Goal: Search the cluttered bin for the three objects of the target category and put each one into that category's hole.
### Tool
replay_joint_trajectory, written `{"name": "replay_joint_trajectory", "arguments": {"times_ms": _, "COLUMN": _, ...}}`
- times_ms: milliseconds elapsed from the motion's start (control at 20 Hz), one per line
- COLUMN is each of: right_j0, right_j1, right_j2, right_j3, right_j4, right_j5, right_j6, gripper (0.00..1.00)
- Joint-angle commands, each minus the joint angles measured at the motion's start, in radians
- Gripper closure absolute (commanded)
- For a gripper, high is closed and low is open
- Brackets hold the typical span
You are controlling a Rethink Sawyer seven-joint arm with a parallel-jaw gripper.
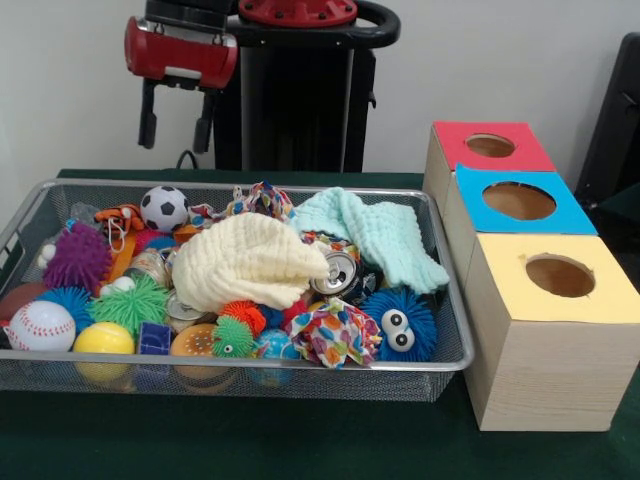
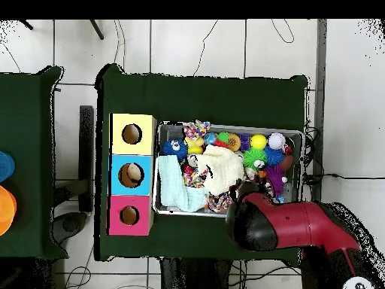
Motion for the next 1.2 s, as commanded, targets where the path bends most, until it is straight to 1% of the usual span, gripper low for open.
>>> {"name": "replay_joint_trajectory", "arguments": {"times_ms": 50, "right_j0": -0.023, "right_j1": 0.041, "right_j2": -0.012, "right_j3": -0.004, "right_j4": -0.115, "right_j5": 0.023, "right_j6": -0.065, "gripper": 0.0}}
{"name": "replay_joint_trajectory", "arguments": {"times_ms": 350, "right_j0": 0.031, "right_j1": 0.099, "right_j2": -0.073, "right_j3": -0.053, "right_j4": -0.203, "right_j5": 0.002, "right_j6": 0.013, "gripper": 0.0}}
{"name": "replay_joint_trajectory", "arguments": {"times_ms": 450, "right_j0": 0.058, "right_j1": 0.115, "right_j2": -0.1, "right_j3": -0.08, "right_j4": -0.228, "right_j5": 0.013, "right_j6": 0.043, "gripper": 0.0}}
{"name": "replay_joint_trajectory", "arguments": {"times_ms": 650, "right_j0": 0.085, "right_j1": 0.155, "right_j2": -0.136, "right_j3": -0.124, "right_j4": -0.255, "right_j5": 0.004, "right_j6": 0.076, "gripper": 0.0}}
{"name": "replay_joint_trajectory", "arguments": {"times_ms": 850, "right_j0": 0.104, "right_j1": 0.187, "right_j2": -0.169, "right_j3": -0.162, "right_j4": -0.272, "right_j5": -0.037, "right_j6": 0.11, "gripper": 0.0}}
{"name": "replay_joint_trajectory", "arguments": {"times_ms": 1000, "right_j0": 0.082, "right_j1": 0.198, "right_j2": -0.161, "right_j3": -0.168, "right_j4": -0.244, "right_j5": -0.054, "right_j6": 0.099, "gripper": 0.0}}
{"name": "replay_joint_trajectory", "arguments": {"times_ms": 1200, "right_j0": 0.037, "right_j1": 0.183, "right_j2": -0.123, "right_j3": -0.158, "right_j4": -0.207, "right_j5": -0.044, "right_j6": 0.049, "gripper": 0.0}}
